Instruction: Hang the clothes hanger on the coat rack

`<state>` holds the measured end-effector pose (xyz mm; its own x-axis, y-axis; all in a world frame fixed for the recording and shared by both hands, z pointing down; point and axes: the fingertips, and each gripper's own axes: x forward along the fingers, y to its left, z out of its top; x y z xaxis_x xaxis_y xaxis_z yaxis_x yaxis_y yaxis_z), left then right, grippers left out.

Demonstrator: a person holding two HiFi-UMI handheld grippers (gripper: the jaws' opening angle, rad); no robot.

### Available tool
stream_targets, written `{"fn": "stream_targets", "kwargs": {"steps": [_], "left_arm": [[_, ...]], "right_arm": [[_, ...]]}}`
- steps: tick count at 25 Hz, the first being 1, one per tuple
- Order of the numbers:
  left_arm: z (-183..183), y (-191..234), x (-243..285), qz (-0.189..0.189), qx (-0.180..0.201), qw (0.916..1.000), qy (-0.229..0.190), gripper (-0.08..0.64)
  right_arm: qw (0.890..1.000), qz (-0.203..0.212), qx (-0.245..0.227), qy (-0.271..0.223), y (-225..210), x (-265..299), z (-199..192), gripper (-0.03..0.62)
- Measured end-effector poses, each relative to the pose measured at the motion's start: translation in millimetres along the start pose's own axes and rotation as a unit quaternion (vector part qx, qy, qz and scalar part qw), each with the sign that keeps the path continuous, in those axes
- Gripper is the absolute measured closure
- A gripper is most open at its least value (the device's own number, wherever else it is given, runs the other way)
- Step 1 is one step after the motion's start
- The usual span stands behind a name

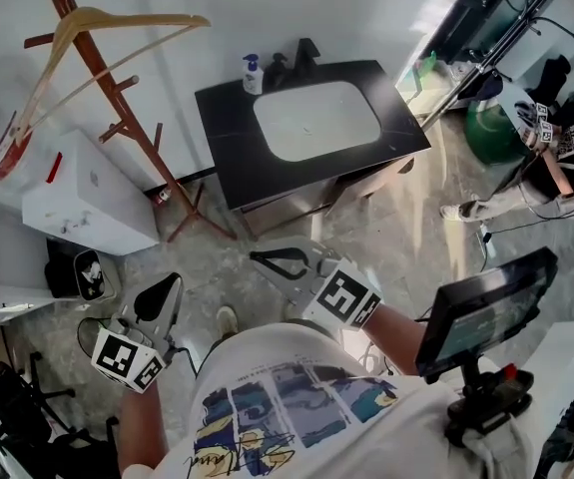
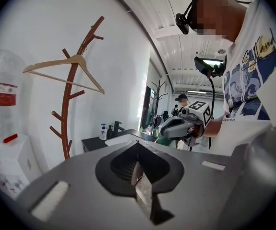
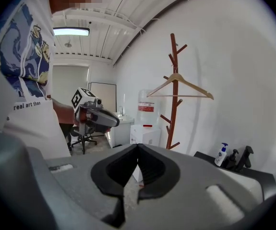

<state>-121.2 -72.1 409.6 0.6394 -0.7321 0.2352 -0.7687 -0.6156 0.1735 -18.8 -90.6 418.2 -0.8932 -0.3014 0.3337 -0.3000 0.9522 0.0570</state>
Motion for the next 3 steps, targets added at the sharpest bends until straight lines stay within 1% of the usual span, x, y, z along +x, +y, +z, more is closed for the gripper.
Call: {"fn": "stream_targets", "kwargs": {"steps": [3], "left_arm": [[1.9, 8.6, -7.1, -0.009, -0.004, 1.0000, 0.001, 0.554]], "right_arm": [[1.000, -0.013, 0.010, 0.011, 5.3, 3.0, -3.3, 0.589]]}}
